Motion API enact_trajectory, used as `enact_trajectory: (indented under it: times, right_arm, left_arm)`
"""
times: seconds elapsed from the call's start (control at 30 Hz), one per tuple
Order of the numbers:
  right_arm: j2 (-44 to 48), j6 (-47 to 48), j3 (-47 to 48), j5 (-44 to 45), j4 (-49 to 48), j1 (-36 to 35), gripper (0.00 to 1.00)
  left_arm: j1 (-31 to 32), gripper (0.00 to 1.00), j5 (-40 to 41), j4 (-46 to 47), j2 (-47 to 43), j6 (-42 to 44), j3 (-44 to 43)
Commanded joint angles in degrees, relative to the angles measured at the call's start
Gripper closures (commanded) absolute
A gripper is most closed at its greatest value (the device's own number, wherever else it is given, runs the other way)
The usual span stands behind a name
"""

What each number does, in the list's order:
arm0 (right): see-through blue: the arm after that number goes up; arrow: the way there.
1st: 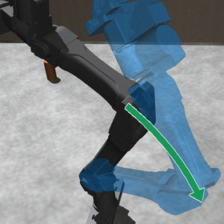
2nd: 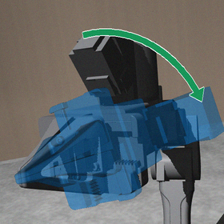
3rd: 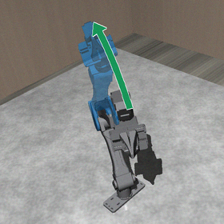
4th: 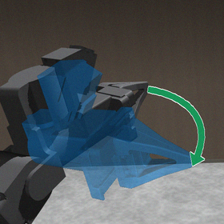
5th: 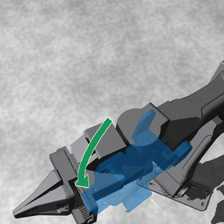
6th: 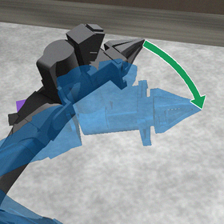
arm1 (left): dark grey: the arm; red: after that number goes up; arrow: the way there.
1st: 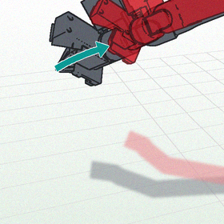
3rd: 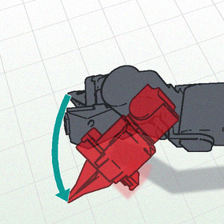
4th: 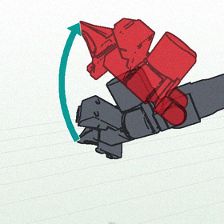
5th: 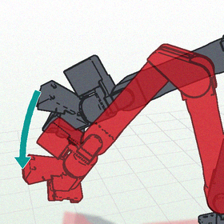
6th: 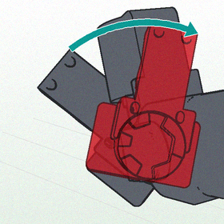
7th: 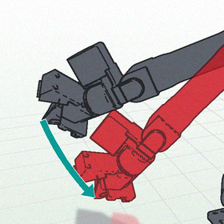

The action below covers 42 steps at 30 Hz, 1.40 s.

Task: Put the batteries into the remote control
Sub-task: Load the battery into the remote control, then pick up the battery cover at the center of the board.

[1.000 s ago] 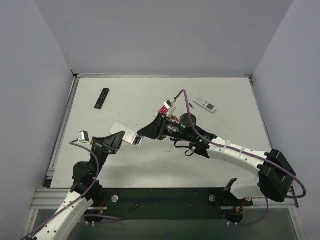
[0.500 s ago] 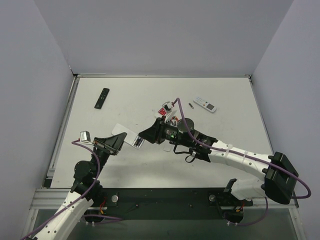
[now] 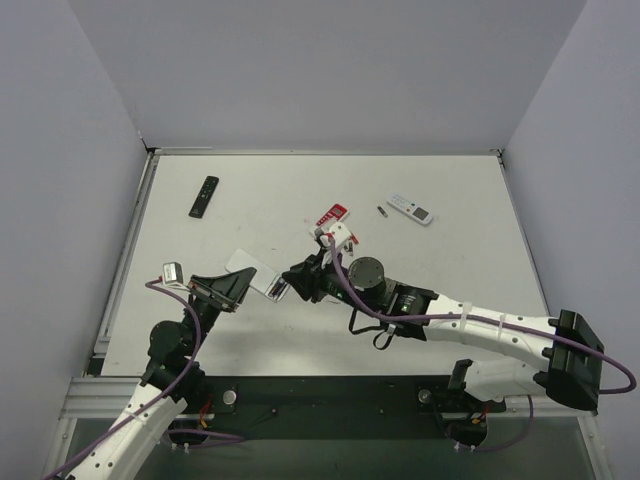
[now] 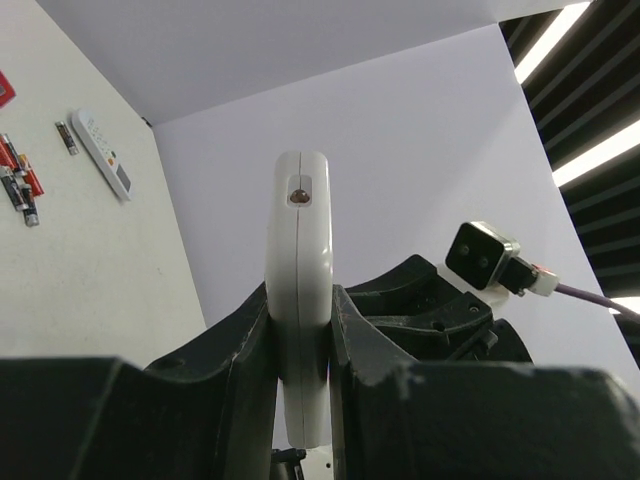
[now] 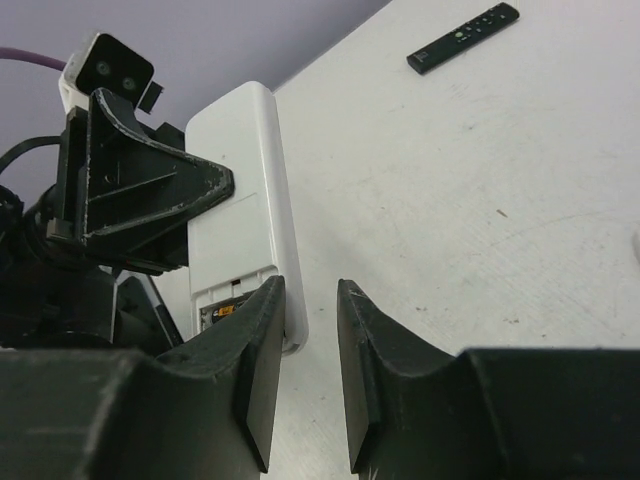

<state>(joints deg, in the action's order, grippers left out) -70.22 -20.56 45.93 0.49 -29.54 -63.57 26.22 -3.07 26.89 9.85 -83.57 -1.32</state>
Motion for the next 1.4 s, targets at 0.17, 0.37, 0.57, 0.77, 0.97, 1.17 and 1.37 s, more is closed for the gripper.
enact_trajectory:
  times: [0.17, 0.37, 0.57, 0.77, 0.97, 1.17, 1.37]
  right_arm:
    - [-4.4, 15.8, 1.87, 13.56, 7.3, -6.38, 0.8]
    - [-7.39, 23.01, 3.64, 22.61, 7.65, -11.48, 0.82]
    - [-9.85, 32.14, 5.39, 30.87, 6.16, -15.52, 0.82]
    - [-11.79, 33.57, 8.29, 33.09, 7.38, -16.5, 0.82]
    - [-5.38, 27.77, 11.28, 26.41, 14.06, -14.92, 0.75]
    - [1.74, 16.27, 12.86, 14.38, 24.16, -7.28, 0.53]
    - [5.7, 7.91, 11.46, 3.14, 36.12, 4.83, 0.33]
  left_arm:
    - [-0.11, 1.0, 2.63, 8.35, -1.32, -2.91, 9.58]
    - [-0.11, 1.0, 2.46, 7.91, -1.5, -3.0, 9.58]
    - [-0.11, 1.0, 1.93, 8.0, -0.53, -3.09, 9.58]
    - [-0.2, 1.0, 1.49, 7.82, -0.62, -1.87, 9.58]
    - [-0.29, 1.0, 1.58, 3.08, -0.44, 4.1, 9.06]
    - [-0.2, 1.0, 1.58, -1.31, 0.87, 9.29, 8.71]
    - [-0.2, 1.0, 1.75, -3.95, 3.07, 12.72, 8.53]
